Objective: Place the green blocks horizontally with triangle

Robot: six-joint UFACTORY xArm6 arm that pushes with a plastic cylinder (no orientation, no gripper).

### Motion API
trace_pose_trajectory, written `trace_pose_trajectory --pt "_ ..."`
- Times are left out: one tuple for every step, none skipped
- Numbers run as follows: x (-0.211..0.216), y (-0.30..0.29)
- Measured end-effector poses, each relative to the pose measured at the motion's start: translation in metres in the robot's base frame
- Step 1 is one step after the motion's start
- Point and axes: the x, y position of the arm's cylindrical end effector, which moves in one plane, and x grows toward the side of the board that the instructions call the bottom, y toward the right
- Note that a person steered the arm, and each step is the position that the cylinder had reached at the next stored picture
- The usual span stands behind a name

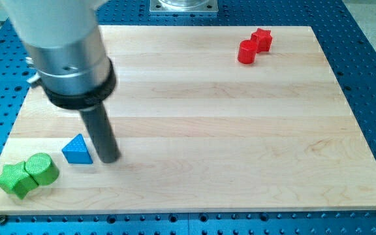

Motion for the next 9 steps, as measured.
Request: trace_pose_trajectory --pt "0.067 -0.010" --pt "0.050 -0.053" --pt "0.062 -0.077" --pt "0.055 -0.080" --pt "0.033 -0.081" --pt "0.067 -0.072" --pt "0.064 -0.098" --pt "0.067 -0.117" --pt "0.045 -0.121"
